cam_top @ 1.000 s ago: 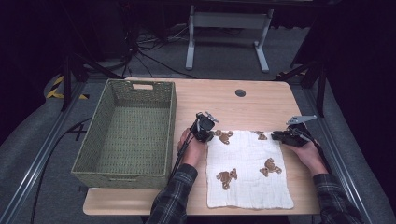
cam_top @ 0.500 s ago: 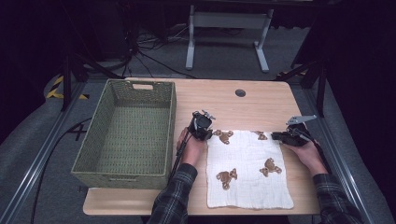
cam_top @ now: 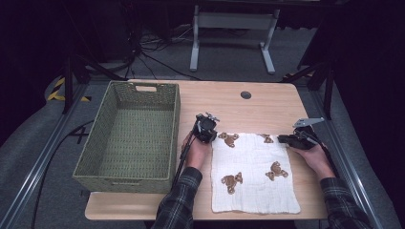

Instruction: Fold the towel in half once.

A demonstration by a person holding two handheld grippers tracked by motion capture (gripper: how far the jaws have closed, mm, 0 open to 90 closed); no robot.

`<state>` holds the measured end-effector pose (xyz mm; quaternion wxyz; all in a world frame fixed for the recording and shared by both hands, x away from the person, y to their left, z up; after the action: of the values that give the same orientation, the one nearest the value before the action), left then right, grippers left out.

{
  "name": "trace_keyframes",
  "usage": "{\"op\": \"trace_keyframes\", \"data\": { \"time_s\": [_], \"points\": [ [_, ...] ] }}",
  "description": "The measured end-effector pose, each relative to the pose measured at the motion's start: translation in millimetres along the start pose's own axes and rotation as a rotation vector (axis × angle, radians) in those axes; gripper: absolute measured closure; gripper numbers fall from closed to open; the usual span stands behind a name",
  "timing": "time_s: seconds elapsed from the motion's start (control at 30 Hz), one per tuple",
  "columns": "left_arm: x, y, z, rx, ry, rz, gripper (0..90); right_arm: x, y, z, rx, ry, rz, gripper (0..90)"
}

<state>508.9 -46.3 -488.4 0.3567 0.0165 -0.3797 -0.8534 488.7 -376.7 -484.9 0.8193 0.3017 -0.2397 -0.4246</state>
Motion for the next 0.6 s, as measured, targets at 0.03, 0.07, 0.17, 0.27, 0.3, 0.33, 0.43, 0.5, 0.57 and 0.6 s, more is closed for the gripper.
{"op": "trace_keyframes", "data": {
  "time_s": [0.03, 0.07, 0.17, 0.27, 0.3, 0.33, 0.43, 0.5, 0.57, 0.6],
  "points": [
    [1.4, 1.7, 2.5, 0.015, 0.001, 0.000, 86.4, 0.2, 0.8, 1.4, 0.005, -0.002, 0.000, 85.9],
    [2.9, 3.8, 5.5, 0.029, -0.004, -0.002, 86.4, 0.7, 2.2, 3.7, 0.016, -0.002, -0.004, 85.9],
    [8.2, 10.6, 17.7, 0.079, -0.008, -0.006, 86.4, 3.5, 6.6, 12.7, 0.047, -0.011, -0.009, 85.9],
    [12.0, 15.1, 29.7, 0.105, 0.012, -0.019, 86.4, 7.7, 15.6, 26.0, 0.089, -0.029, -0.016, 86.0],
    [13.3, 16.6, 33.7, 0.119, 0.015, -0.025, 86.4, 8.4, 17.3, 29.2, 0.096, -0.034, -0.011, 86.1],
    [15.0, 17.4, 37.9, 0.123, 0.014, -0.028, 86.4, 8.6, 19.4, 33.2, 0.109, -0.036, -0.010, 86.1],
    [21.7, 17.5, 45.9, 0.134, 0.001, -0.036, 86.4, 5.3, 22.4, 43.8, 0.128, -0.034, -0.004, 86.2],
    [27.7, 14.7, 49.9, 0.124, -0.012, -0.047, 86.4, 1.3, 21.9, 49.0, 0.134, -0.026, 0.003, 86.2],
    [32.5, 11.1, 53.0, 0.113, -0.005, -0.065, 86.4, -2.0, 18.5, 53.9, 0.136, -0.016, 0.010, 86.2],
    [35.9, 8.4, 54.9, 0.112, -0.007, -0.059, 86.4, -3.2, 16.6, 55.9, 0.137, -0.011, 0.010, 86.2]
  ]
}}
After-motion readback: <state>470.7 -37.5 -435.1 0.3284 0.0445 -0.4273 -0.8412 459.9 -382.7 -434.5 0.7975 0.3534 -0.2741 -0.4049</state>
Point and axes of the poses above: each handheld gripper's, and its own axes: z roughly backward along the jaws, y roughly out of its top, x roughly to its right, the point moved 5 cm from there along -z, roughly forward along the jaws, and after that the axes turned 13 degrees about -y, right-handed, at the moved point
